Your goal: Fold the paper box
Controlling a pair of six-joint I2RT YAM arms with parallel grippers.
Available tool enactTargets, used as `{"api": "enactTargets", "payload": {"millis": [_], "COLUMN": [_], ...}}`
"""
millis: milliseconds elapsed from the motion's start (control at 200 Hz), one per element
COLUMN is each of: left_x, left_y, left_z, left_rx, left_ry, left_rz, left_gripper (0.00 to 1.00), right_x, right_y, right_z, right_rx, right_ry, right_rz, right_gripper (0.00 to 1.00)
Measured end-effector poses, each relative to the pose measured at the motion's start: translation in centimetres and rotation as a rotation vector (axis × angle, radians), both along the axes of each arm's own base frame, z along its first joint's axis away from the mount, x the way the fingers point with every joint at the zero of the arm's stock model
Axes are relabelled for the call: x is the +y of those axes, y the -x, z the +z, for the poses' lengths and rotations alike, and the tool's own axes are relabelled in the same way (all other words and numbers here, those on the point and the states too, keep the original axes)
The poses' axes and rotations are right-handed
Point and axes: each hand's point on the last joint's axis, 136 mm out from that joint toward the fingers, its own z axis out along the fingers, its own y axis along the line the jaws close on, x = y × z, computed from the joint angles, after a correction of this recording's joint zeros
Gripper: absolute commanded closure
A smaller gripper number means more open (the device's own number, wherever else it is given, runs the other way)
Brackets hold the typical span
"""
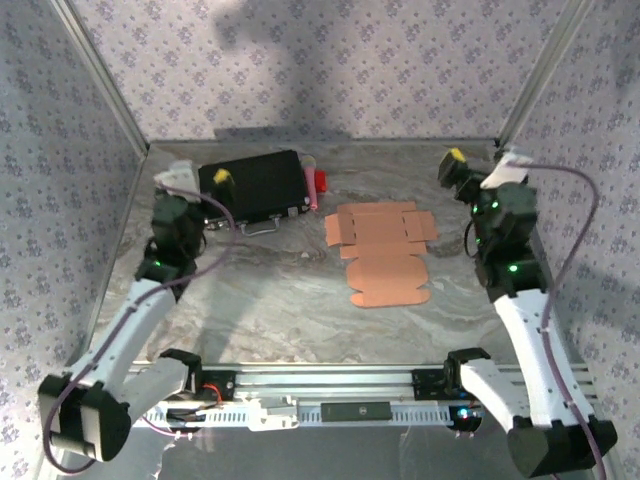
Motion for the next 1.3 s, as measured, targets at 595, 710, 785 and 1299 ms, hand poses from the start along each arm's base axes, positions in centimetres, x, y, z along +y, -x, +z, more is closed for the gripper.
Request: {"api": "enactTargets", "payload": {"millis": [595,710,785,1299], "left_x": [-22.3,-22.0,-21.7,-30.2], "left_y": [13.6,12.9,12.4,0.5], "left_z": [-17.9,-18.4,-18.2,-19.1], "left_rx": [0.809,0.809,0.793,0.831], "left_ry": [0.256,0.257,0.268,0.25], "left_rz": [-0.645,-0.597,-0.577,-0.598], "left_gripper": [0.9,0.85,0.77,0.63], "right_x": [19.3,18.9,18.7,14.9], "right_y": [10.8,9.7,8.8,9.2], "right_z": [-26.9,-30.2,-31.6,-38.6], "right_rx": [0.95,1.016,1.045,1.156], "right_ry": [-0.326,-0.353,-0.376,-0.486], "right_rz": [0.453,0.382,0.35,0.172], "right_gripper": [0.64,0.64,0.61,0.6]}}
